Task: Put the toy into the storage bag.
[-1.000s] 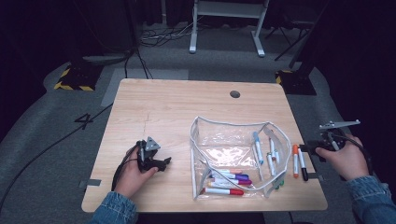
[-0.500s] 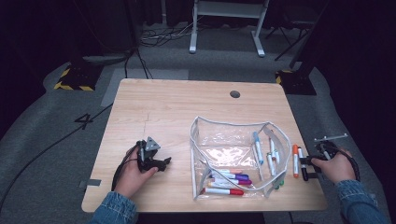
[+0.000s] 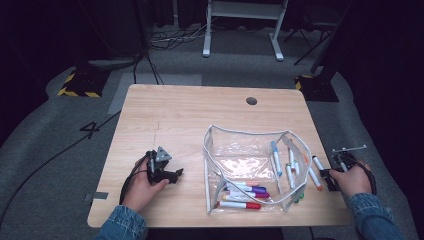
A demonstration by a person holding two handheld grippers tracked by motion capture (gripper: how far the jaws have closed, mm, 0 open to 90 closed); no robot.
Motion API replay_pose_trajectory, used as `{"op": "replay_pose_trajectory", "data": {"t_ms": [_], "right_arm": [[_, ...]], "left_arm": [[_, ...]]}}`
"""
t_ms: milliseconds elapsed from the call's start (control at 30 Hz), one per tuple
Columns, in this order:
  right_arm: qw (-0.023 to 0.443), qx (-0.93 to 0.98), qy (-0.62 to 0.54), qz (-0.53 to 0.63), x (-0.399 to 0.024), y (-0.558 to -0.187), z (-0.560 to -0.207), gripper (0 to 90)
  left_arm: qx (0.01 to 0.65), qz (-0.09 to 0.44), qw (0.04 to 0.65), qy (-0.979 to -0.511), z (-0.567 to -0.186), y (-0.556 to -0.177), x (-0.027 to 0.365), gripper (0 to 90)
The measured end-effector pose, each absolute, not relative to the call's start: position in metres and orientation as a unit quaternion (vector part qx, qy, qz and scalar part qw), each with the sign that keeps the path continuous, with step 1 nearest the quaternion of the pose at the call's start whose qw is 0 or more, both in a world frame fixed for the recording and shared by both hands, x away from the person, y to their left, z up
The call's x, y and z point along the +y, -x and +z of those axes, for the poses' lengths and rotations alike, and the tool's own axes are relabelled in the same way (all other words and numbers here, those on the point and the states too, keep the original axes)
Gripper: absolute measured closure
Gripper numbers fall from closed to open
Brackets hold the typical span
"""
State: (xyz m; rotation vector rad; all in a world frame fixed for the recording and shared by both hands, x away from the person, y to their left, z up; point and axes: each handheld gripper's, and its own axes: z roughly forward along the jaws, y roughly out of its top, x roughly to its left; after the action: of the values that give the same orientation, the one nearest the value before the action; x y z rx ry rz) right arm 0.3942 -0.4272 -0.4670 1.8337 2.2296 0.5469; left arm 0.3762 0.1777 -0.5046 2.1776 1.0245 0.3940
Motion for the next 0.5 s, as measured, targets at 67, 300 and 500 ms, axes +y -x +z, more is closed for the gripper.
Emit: {"op": "replay_pose_trajectory", "data": {"t_ms": [67,300,500], "right_arm": [[0.101,0.754,-0.622,0.185,-0.427,-0.394,-0.467,76.8],[0.108,0.763,-0.606,0.200,-0.426,-0.390,-0.452,76.9],[0.120,0.776,-0.576,0.227,-0.422,-0.386,-0.423,76.9]], "left_arm": [[0.395,0.152,0.344,-0.838,-0.505,-0.376,0.178,20.0],[0.394,0.150,0.344,-0.839,-0.504,-0.376,0.178,20.0],[0.394,0.152,0.344,-0.838,-0.505,-0.376,0.178,20.0]]}}
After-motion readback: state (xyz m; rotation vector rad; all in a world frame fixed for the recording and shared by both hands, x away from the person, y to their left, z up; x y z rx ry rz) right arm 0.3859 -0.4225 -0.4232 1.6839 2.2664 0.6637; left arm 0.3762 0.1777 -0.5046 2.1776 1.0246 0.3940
